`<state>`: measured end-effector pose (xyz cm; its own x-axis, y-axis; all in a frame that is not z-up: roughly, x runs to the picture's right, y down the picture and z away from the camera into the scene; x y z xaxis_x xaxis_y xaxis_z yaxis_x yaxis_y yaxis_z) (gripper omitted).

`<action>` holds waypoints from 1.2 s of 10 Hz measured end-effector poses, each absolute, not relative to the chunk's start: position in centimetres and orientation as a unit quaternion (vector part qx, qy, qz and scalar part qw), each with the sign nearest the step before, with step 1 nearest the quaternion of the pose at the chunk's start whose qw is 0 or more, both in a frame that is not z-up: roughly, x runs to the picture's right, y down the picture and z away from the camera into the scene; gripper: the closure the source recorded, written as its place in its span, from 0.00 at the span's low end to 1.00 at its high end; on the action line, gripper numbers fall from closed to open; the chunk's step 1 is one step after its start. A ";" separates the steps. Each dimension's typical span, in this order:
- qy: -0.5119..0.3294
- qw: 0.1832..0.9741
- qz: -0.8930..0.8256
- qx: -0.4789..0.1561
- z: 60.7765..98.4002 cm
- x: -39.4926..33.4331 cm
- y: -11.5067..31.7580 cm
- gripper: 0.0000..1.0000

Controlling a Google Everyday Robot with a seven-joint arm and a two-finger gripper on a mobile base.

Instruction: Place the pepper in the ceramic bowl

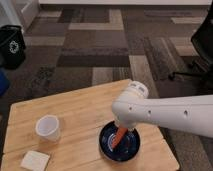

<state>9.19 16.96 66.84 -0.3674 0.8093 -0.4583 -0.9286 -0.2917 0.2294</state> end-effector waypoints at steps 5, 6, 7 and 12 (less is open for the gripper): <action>0.243 0.554 0.783 -0.143 67.7 8.3 18.1 1.00; 0.244 0.555 0.782 -0.145 67.8 8.1 18.2 0.97; 0.244 0.557 0.780 -0.146 67.9 7.8 18.2 0.95; 0.244 0.558 0.780 -0.146 67.9 7.9 18.2 0.95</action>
<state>7.88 18.21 67.88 -0.3354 0.7985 -0.4999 -0.9410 -0.2589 0.2180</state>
